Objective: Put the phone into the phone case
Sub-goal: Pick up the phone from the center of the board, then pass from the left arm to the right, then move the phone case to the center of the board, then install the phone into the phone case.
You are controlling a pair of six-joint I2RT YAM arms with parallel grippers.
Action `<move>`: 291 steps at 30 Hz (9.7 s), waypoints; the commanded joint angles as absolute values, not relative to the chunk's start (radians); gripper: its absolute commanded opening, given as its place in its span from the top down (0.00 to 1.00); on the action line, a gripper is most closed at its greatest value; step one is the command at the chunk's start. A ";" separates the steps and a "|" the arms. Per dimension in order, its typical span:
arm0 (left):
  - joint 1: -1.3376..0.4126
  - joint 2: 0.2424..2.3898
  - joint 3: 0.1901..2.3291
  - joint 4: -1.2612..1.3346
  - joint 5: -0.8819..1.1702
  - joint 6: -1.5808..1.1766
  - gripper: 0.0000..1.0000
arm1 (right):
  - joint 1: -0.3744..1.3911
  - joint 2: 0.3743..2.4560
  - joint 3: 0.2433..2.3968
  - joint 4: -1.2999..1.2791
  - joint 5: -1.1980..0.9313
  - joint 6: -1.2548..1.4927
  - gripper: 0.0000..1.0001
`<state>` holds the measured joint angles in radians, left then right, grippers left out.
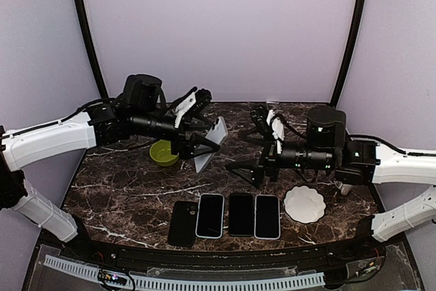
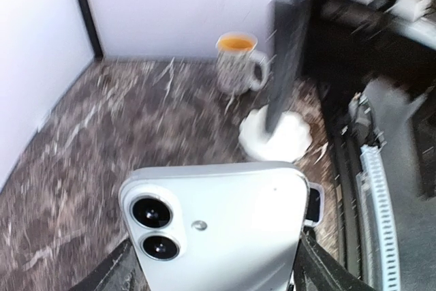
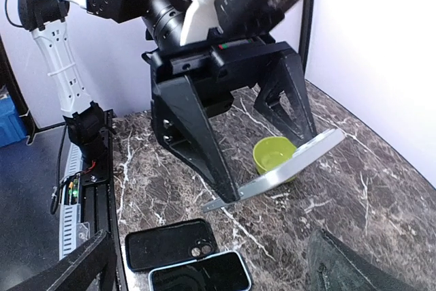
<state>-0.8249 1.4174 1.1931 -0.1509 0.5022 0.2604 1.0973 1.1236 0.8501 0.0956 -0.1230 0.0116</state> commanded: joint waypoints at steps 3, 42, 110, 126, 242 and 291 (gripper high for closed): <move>-0.842 1.313 1.197 0.028 0.703 0.210 0.61 | 1.034 1.173 0.928 0.213 -0.319 -0.047 0.01; -0.874 1.261 1.148 0.197 0.743 0.092 0.46 | 1.020 1.339 1.053 0.351 -0.503 0.038 0.77; -1.388 1.507 0.813 -0.393 0.041 0.066 0.74 | 1.178 1.330 1.034 -0.247 0.352 0.708 1.00; -1.388 1.702 1.043 -0.806 -0.039 0.135 0.48 | 1.134 1.276 1.031 -0.259 0.345 0.649 1.00; -1.344 1.721 0.931 -0.284 -0.227 0.582 1.00 | 1.150 1.405 1.187 -0.443 0.423 0.746 1.00; -0.661 0.883 0.675 -0.381 -0.320 -0.355 0.01 | 1.456 2.124 1.851 -0.698 0.774 1.255 1.00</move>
